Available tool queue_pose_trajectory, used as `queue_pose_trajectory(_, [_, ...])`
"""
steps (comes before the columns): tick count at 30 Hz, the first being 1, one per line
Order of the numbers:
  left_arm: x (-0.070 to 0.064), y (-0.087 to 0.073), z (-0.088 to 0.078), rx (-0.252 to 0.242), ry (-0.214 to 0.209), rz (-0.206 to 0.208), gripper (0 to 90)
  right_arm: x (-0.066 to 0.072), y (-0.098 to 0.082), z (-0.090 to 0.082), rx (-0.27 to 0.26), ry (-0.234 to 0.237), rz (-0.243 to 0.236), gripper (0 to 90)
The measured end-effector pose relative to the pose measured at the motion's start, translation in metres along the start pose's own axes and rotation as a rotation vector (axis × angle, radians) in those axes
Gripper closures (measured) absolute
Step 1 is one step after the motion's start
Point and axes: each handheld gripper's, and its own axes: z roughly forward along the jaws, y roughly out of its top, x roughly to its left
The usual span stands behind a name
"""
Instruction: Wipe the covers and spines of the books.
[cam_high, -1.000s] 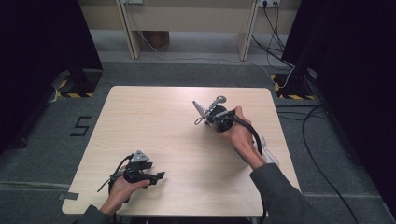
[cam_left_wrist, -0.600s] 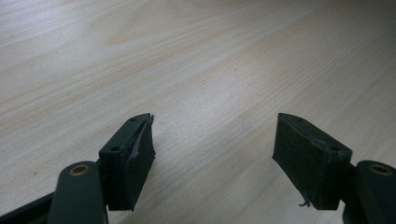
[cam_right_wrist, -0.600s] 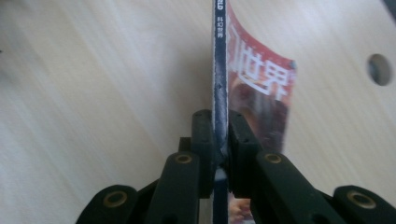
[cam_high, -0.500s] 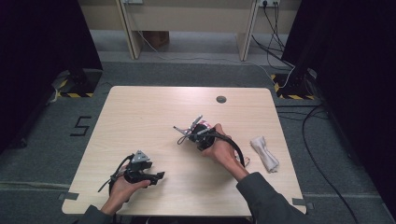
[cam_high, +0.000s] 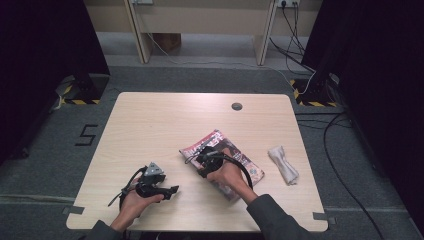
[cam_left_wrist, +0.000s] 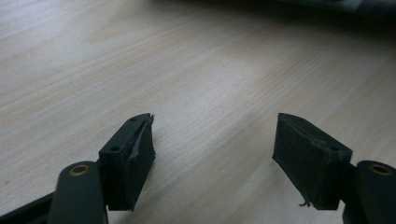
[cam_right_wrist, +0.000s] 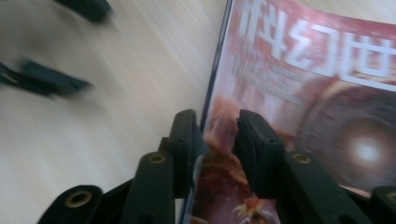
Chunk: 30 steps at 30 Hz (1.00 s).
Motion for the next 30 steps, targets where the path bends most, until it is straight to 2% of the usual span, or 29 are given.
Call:
queue_pose_trajectory(3, [0.001, -0.001, -0.001, -0.007, 0.005, -0.011, 28.2, -0.005, -0.007, -0.004, -0.025, -0.005, -0.005, 61.8])
queue_pose_trajectory(4, [0.001, 0.000, -0.002, -0.014, 0.010, -0.013, 28.3, -0.009, -0.009, -0.006, -0.040, -0.003, 0.009, 60.2])
queue_pose_trajectory(6, [0.000, 0.001, -0.002, -0.030, 0.008, -0.016, 28.4, -0.020, -0.016, -0.014, -0.072, -0.031, 0.061, 53.7])
queue_pose_trajectory(8, [-0.003, 0.002, 0.000, -0.043, 0.013, -0.012, 27.8, -0.032, -0.025, -0.019, -0.084, -0.057, 0.092, 48.7])
queue_pose_trajectory(11, [-0.010, 0.004, 0.004, -0.056, -0.003, -0.024, 25.9, -0.048, -0.041, -0.025, -0.095, -0.105, 0.118, 43.6])
queue_pose_trajectory(14, [-0.021, 0.007, 0.010, -0.067, -0.008, -0.005, 25.8, -0.063, -0.055, -0.030, -0.116, -0.137, 0.162, 40.3])
queue_pose_trajectory(17, [-0.031, 0.012, 0.019, -0.078, -0.030, 0.017, 25.6, -0.077, -0.072, -0.033, -0.117, -0.178, 0.195, 37.4])
queue_pose_trajectory(19, [-0.037, 0.016, 0.025, -0.090, -0.027, 0.027, 25.6, -0.085, -0.083, -0.035, -0.119, -0.199, 0.212, 36.7])
queue_pose_trajectory(23, [-0.045, 0.025, 0.037, -0.095, -0.041, 0.019, 25.5, -0.099, -0.107, -0.039, -0.113, -0.202, 0.266, 35.5])
queue_pose_trajectory(25, [-0.048, 0.029, 0.043, -0.101, -0.045, -0.009, 25.8, -0.103, -0.117, -0.039, -0.110, -0.197, 0.286, 35.2])
queue_pose_trajectory(28, [-0.048, 0.034, 0.053, -0.083, -0.051, -0.020, 26.2, -0.106, -0.131, -0.036, -0.109, -0.198, 0.312, 35.0])
queue_pose_trajectory(30, [-0.046, 0.037, 0.056, -0.095, -0.042, -0.034, 26.8, -0.106, -0.138, -0.036, -0.141, -0.163, 0.347, 36.6])
